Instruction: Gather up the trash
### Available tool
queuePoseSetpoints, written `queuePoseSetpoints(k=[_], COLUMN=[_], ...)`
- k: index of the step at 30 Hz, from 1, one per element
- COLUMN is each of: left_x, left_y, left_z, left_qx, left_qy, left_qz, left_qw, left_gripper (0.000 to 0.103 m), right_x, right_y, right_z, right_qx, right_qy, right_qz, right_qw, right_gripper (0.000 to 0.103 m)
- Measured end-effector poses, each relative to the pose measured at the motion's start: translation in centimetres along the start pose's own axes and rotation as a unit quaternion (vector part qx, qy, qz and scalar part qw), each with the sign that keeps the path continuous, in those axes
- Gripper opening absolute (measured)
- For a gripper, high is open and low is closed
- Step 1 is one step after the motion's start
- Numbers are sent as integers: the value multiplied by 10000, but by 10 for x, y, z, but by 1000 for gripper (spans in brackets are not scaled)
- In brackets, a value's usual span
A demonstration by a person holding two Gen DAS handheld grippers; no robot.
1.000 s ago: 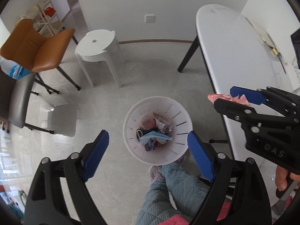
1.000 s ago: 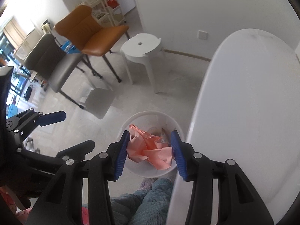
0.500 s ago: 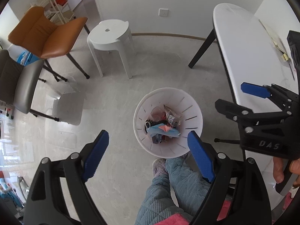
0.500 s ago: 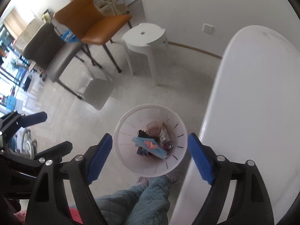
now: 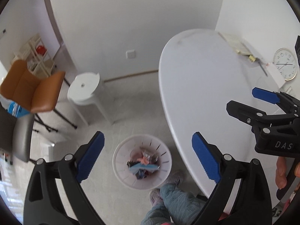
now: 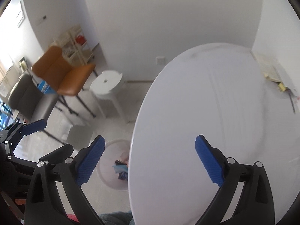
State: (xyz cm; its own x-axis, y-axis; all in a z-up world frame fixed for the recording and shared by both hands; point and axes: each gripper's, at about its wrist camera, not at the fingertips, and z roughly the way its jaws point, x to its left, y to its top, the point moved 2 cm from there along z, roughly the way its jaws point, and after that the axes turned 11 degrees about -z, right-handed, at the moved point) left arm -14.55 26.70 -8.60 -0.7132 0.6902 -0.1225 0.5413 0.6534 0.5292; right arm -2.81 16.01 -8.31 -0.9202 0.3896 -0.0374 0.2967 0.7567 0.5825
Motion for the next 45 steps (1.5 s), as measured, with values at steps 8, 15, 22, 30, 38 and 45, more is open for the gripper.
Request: queuePoseSetpoints(k=[8, 15, 22, 30, 38, 45], left_x=[-37, -52, -70, -82, -80, -55], left_y=[41, 67, 74, 63, 53, 50], left_z=[-82, -142, -175, -167, -165, -162], left_qx=[-1090, -1831, -2130, -1960, -1882, -1790], left_qy=[-277, -348, -350, -344, -148, 129], left_qz=[140, 167, 119, 40, 60, -130], left_qw=[9936, 9823, 9763, 9800, 9820, 9837], left_gripper=[94, 95, 95, 95, 95, 95], right_x=[-28, -29, -38, -56, -57, -37], right_y=[18, 35, 36, 20, 15, 20], right_z=[-95, -170, -211, -218, -209, -188], right_qx=[-980, -1677, -1993, -1854, -1717, -1522], right_qy=[-456, -995, -1281, -1318, -1105, -790], right_qz=[305, 156, 213, 312, 387, 155], right_qw=[9937, 9807, 9713, 9733, 9782, 9851], right_gripper=[100, 100, 100, 100, 100, 100])
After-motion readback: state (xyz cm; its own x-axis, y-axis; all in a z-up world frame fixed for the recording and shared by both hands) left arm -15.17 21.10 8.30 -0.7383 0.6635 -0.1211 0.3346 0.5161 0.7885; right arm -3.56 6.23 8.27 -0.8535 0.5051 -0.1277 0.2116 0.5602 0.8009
